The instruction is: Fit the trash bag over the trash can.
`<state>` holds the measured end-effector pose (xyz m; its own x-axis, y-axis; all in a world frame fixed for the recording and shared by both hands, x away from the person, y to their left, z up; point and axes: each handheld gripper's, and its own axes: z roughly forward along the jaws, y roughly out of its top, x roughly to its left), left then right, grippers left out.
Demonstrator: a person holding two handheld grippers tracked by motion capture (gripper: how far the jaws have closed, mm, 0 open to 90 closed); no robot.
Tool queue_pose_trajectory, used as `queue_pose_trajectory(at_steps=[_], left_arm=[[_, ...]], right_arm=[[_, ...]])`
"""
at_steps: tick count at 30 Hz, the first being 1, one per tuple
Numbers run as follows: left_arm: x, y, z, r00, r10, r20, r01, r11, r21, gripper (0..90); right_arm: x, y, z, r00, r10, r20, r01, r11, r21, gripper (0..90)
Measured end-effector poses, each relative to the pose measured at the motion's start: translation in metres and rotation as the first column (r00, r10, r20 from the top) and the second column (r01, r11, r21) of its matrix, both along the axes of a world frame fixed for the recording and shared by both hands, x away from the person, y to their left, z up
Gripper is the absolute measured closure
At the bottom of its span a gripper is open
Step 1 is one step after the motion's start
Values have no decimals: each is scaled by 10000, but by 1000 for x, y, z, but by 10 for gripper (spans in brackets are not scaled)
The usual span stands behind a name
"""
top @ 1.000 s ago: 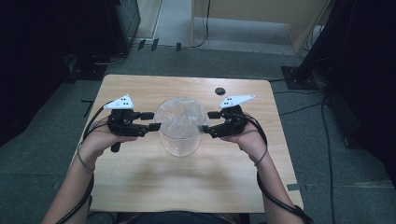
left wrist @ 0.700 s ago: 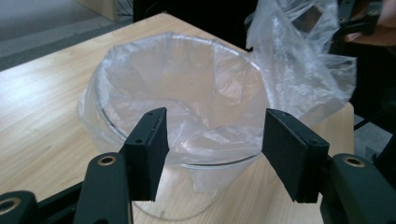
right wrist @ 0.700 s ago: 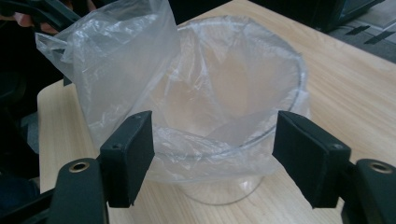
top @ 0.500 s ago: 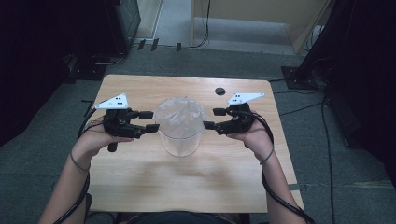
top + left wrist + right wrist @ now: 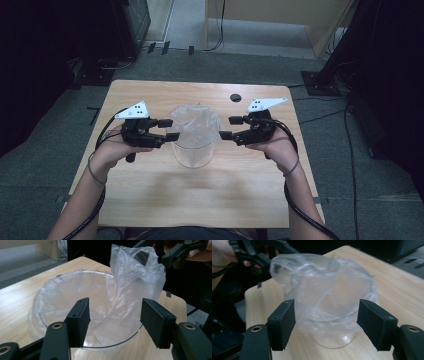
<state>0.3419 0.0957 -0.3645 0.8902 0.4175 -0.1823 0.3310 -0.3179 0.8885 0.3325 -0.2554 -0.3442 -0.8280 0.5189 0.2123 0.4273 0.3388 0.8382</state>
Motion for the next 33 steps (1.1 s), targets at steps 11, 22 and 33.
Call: queue_pose_trajectory(at_steps=[11, 22, 33], left_arm=[[2, 6, 1, 9991, 103, -411, -107, 9999, -81, 864], [-10, 29, 5, 9991, -28, -431, 30, 10000, 58, 896], [-8, 27, -23, 9906, -523, -1266, 597, 9967, 553, 874]], right_arm=[[3, 26, -17, 9945, 1021, -237, -1019, 9948, 78, 727], [3, 1, -6, 9944, 939, -488, -941, 9956, -12, 900], [2, 18, -25, 9671, 2099, -1437, -2250, 9694, -982, 885]])
